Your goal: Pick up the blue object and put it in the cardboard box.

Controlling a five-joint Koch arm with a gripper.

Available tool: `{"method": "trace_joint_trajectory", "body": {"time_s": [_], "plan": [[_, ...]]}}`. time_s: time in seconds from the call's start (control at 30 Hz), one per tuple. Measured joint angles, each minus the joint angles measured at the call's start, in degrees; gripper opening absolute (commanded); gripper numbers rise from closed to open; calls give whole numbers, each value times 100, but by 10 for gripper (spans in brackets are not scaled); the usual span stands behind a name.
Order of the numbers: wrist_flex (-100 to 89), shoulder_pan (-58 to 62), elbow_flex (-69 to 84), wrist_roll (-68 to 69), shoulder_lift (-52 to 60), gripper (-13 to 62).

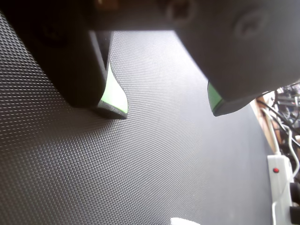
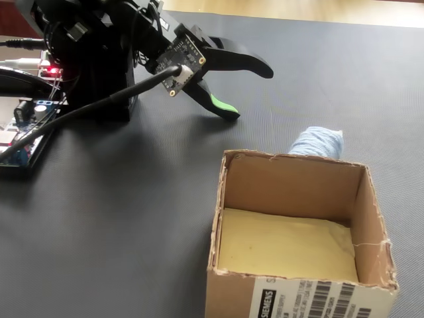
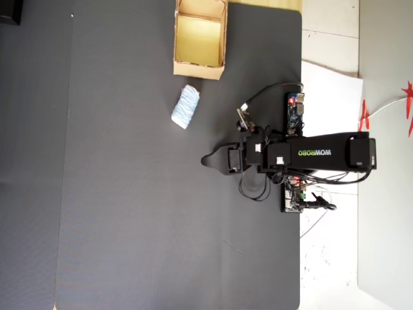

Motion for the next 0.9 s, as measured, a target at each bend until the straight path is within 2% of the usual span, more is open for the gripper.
{"method": "trace_joint_trajectory", "body": {"time_s": [0.47,0.73,0.9], "plan": [[9,-88,0,-35,0,339],[9,-272,0,-800,0,339],[-123,-132,0,-1731,0,339]]}}
